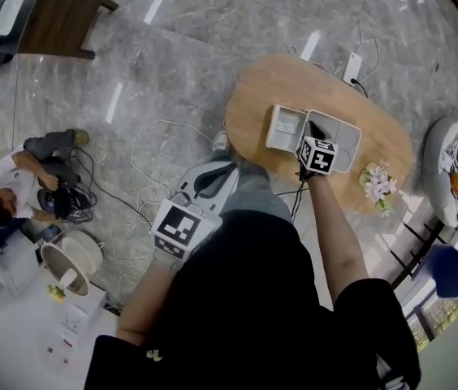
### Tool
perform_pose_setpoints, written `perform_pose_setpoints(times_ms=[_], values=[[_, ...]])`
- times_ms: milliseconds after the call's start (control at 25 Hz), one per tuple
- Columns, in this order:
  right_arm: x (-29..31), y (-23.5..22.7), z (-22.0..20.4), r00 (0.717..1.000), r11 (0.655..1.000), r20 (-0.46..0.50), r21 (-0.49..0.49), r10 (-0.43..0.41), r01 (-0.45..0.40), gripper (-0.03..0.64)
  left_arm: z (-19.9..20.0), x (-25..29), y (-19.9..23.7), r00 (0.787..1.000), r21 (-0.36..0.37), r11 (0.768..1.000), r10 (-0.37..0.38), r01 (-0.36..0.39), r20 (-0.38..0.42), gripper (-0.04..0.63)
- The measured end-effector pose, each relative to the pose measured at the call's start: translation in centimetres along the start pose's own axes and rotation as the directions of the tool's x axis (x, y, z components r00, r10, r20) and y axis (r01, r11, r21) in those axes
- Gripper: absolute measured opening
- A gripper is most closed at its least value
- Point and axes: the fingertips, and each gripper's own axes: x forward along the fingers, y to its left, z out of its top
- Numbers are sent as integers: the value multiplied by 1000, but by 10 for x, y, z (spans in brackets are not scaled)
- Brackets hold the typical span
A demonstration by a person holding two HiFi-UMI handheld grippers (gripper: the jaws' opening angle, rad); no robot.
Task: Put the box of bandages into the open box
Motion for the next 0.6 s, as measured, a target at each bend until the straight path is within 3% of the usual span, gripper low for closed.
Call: perform_pose_setpoints(times_ms=[320,600], values=[[-58,14,26,997,1000,76,16,19,-21,-2,28,0,12,999,8,1000,-5,5,36,11],[-122,24,54,985,999,170,30,16,-21,-2,46,12,2,996,59,996,-71,68,47,11]])
